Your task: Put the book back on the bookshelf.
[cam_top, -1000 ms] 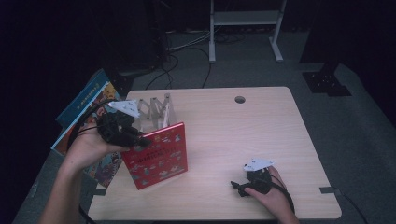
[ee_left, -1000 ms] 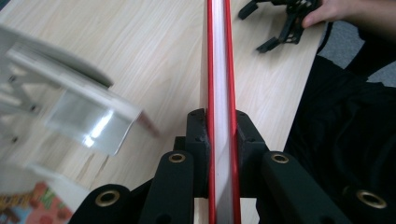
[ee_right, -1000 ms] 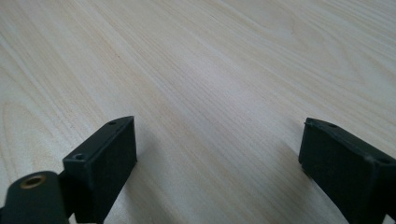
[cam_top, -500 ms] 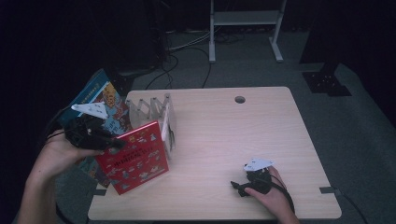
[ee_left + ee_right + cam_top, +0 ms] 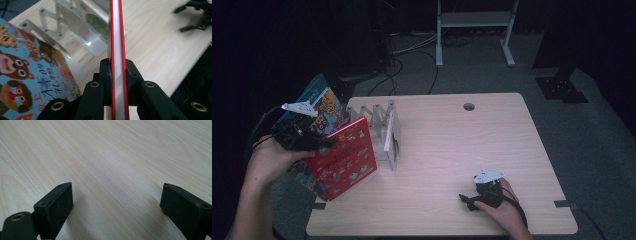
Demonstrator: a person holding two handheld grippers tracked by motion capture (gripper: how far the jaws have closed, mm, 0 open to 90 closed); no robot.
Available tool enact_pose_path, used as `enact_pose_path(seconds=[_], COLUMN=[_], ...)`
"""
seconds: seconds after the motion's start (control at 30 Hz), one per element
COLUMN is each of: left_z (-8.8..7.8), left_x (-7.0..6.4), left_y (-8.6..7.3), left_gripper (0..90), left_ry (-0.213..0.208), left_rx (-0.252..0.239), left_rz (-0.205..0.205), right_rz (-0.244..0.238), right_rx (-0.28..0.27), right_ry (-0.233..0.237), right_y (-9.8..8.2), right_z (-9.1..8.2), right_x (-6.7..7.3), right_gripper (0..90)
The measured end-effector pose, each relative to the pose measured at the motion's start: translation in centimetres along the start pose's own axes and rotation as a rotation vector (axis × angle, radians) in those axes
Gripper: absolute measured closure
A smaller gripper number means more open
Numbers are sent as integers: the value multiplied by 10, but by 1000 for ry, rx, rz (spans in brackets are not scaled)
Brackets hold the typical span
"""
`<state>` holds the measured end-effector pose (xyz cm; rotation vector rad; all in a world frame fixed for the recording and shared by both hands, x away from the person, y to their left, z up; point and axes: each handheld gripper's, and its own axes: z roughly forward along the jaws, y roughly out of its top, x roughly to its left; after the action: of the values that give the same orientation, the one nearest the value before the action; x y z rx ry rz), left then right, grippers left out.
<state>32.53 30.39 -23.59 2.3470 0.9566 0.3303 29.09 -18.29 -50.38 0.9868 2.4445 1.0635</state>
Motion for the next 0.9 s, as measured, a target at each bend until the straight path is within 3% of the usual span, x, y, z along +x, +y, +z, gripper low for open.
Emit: enact_pose_path(seconds=[0.5,0.9], left_z=[34,59], left_x=[32,53], left_y=[28,42], left_gripper=[794,794], left_ry=[109,151], left_rx=[-13,-54], left_rz=[-133,-190], right_rz=[0,-2], right_rx=[1,-1], right_ry=[1,0], right_y=[0,0], right_z=[0,0], right_x=[0,0], right_gripper=[104,104])
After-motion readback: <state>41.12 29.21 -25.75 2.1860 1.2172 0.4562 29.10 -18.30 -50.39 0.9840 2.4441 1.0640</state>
